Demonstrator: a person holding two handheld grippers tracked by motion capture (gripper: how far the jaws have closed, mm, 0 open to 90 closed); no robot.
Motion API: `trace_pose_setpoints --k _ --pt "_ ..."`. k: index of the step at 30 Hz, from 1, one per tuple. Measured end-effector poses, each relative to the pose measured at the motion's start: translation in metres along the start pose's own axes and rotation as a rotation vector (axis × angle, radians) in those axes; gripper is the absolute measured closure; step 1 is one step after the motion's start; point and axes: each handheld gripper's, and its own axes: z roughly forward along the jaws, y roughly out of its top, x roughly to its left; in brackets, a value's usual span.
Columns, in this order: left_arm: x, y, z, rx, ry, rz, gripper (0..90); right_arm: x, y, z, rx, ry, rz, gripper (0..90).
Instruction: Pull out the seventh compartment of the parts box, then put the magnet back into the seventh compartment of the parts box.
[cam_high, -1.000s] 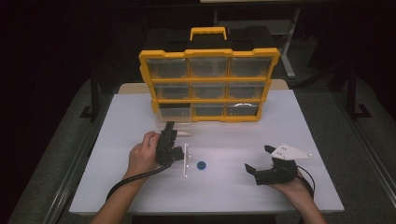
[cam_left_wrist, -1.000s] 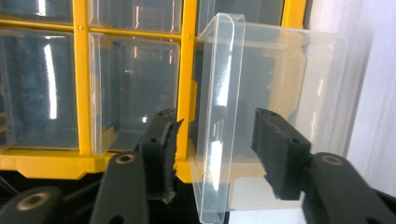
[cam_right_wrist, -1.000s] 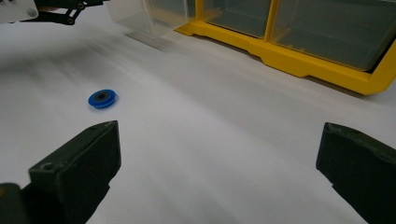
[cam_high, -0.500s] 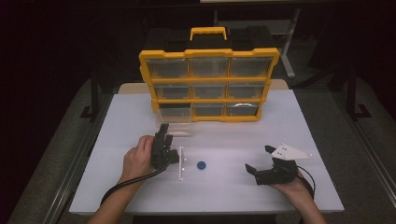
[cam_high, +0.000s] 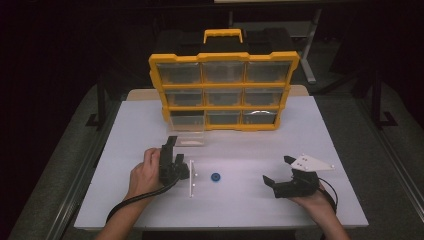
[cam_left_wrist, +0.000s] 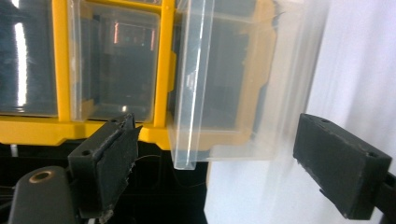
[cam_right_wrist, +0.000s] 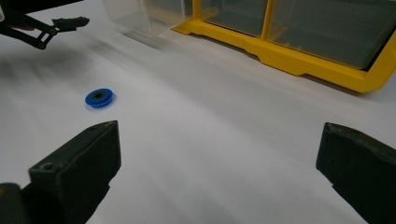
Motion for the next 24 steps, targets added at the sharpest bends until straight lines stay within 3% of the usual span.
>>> trace_pose_setpoints --k 6,10,12,24 --pt "0.0006 -0.0005 -0.0022 0.003 0.009 0.005 6.8 -0.0001 0.0001 0.0001 -0.001 0.002 -0.003 0.0" --pt "0.0016 -0.0011 -0.003 0.011 0.011 -0.013 2.5 0.0007 0.0001 0.0002 0.001 0.001 -0.003 0.0" --pt "0.0009 -0.002 -0.0021 -0.008 0.014 -0.045 1.6 0.0006 0.0003 0.0003 0.0 0.001 -0.001 0.0" --pt "-0.0004 -0.002 -0.0037 -0.018 0.018 -0.079 0.0 0.0008 0.0 -0.0005 0.001 -0.002 -0.004 0.0"
